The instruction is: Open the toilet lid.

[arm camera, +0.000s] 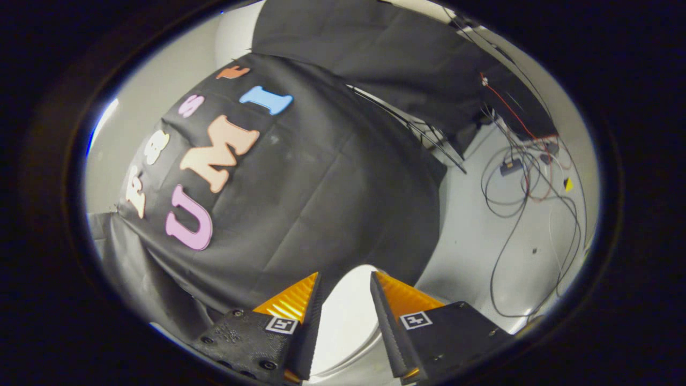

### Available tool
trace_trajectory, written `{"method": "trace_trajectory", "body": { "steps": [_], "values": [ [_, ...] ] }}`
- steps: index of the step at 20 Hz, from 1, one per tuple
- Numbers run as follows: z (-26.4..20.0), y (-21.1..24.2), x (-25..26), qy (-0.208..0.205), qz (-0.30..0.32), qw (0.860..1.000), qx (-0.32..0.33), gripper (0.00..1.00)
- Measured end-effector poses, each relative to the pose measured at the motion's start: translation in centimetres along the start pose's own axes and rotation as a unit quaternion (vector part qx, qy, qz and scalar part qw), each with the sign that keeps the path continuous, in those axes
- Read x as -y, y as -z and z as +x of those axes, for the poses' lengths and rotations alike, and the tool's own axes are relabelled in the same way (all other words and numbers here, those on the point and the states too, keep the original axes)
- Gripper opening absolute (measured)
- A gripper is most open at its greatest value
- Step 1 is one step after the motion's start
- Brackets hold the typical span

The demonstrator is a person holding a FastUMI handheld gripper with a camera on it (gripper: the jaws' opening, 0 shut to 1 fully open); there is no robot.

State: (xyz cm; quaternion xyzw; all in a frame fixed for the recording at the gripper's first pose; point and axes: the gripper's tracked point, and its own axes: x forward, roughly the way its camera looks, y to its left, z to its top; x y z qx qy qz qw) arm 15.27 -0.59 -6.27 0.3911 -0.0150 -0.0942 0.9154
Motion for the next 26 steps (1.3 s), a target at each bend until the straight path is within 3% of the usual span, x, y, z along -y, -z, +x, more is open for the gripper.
{"method": "trace_trajectory", "body": {
  "steps": [10, 20, 26],
  "values": [
    [4.3, 7.3, 8.3, 0.078, 0.144, 0.983, -0.079, 0.55],
    [9.5, 7.1, 9.2, 0.037, 0.200, 0.974, -0.104, 0.55],
    [11.4, 6.9, 8.4, 0.012, 0.216, 0.971, -0.102, 0.29]
  ]
}}
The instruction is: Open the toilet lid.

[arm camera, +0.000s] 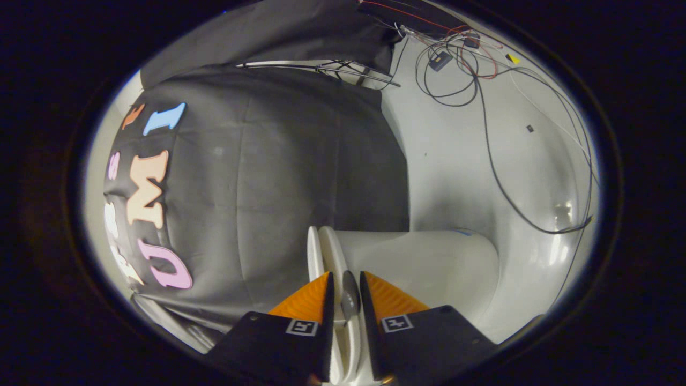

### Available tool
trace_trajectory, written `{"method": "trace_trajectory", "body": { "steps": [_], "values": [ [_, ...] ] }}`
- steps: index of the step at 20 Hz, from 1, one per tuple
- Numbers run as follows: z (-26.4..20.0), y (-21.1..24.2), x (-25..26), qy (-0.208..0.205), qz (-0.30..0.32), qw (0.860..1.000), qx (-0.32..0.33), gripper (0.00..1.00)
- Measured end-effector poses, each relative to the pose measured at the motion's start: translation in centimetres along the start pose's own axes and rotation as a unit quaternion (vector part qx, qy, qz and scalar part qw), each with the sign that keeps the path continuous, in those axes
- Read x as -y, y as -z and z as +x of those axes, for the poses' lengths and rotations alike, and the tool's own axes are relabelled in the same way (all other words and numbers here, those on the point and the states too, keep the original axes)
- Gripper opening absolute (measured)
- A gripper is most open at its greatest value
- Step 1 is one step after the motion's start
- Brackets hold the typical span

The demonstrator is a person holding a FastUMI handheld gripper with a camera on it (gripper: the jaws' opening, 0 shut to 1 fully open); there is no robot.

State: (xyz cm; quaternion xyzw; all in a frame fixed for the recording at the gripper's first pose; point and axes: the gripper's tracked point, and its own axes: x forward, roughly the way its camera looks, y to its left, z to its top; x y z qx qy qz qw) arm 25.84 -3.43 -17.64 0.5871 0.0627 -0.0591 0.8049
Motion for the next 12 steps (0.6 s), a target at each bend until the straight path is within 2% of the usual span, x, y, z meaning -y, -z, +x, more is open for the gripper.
{"method": "trace_trajectory", "body": {
  "steps": [1, 3, 5, 9, 12],
  "values": [
    [0.2, 0.0, 0.5, 0.011, 0.000, 1.000, 0.000, 0.23],
    [-0.2, -0.2, 0.1, -0.003, 0.005, 1.000, -0.004, 0.11],
    [-0.5, 0.1, -0.3, -0.010, 0.003, 1.000, -0.008, 0.06],
    [-0.9, 0.5, -2.2, -0.032, -0.022, 0.999, -0.006, 0.04],
    [-1.3, 0.8, -3.9, -0.025, -0.057, 0.998, -0.003, 0.03]
  ]
}}
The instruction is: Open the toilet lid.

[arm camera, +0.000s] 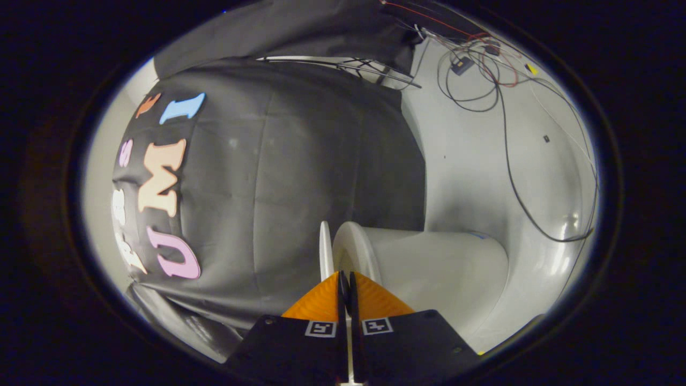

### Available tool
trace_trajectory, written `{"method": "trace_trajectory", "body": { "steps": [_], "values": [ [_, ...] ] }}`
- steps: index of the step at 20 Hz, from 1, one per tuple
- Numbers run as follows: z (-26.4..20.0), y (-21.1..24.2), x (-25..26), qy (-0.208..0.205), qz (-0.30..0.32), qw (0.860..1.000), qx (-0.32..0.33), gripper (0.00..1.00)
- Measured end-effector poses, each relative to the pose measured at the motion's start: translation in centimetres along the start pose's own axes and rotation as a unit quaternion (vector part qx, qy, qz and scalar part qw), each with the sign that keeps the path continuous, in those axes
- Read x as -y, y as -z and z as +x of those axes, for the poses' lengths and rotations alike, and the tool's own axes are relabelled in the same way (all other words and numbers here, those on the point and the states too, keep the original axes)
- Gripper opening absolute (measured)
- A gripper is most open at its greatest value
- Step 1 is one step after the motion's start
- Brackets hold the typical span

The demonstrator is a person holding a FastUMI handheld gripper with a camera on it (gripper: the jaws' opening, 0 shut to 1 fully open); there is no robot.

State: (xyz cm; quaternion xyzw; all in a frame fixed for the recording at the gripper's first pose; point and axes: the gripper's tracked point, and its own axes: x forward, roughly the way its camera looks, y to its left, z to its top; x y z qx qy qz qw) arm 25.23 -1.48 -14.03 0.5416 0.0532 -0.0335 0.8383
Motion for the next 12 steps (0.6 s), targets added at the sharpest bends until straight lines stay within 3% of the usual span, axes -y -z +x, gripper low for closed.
{"method": "trace_trajectory", "body": {
  "steps": [12],
  "values": [
    [-2.7, 3.9, -14.1, -0.057, -0.145, 0.988, 0.001, 0.05]
  ]
}}
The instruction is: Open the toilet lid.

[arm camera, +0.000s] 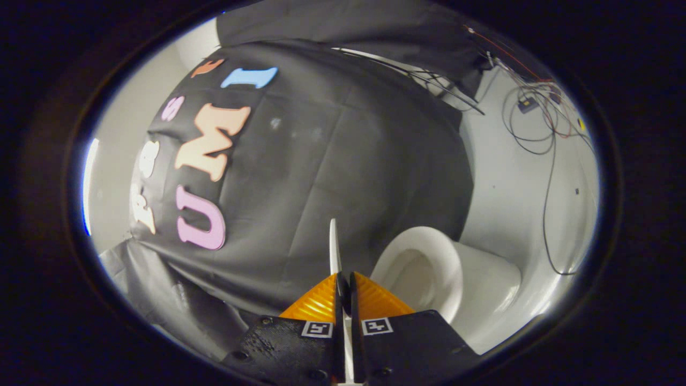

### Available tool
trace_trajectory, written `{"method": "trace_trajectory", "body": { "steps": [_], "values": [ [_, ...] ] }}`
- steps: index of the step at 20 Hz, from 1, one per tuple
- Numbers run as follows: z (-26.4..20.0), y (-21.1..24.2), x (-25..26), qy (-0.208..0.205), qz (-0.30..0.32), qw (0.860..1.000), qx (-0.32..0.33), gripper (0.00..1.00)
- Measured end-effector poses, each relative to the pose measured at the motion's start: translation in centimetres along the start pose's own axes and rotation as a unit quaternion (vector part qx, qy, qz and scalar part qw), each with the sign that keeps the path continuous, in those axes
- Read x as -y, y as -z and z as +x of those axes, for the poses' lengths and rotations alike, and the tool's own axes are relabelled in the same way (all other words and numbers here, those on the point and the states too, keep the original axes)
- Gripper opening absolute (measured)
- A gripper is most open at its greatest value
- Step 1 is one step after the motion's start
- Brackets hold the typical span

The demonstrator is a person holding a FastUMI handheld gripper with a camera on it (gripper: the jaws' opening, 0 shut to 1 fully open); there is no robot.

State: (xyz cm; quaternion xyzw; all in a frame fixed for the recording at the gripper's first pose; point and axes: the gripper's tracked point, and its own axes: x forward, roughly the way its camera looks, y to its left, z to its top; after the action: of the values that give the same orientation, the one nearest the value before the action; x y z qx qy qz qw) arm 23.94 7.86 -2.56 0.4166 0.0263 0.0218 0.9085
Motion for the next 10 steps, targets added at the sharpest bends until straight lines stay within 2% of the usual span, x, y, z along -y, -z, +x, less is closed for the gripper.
{"method": "trace_trajectory", "body": {
  "steps": [5, 10],
  "values": [
    [-0.2, 2.4, -8.1, -0.020, -0.095, 0.995, -0.013, 0.07],
    [-0.2, 4.3, -12.3, 0.012, -0.193, 0.981, -0.023, 0.07]
  ]
}}
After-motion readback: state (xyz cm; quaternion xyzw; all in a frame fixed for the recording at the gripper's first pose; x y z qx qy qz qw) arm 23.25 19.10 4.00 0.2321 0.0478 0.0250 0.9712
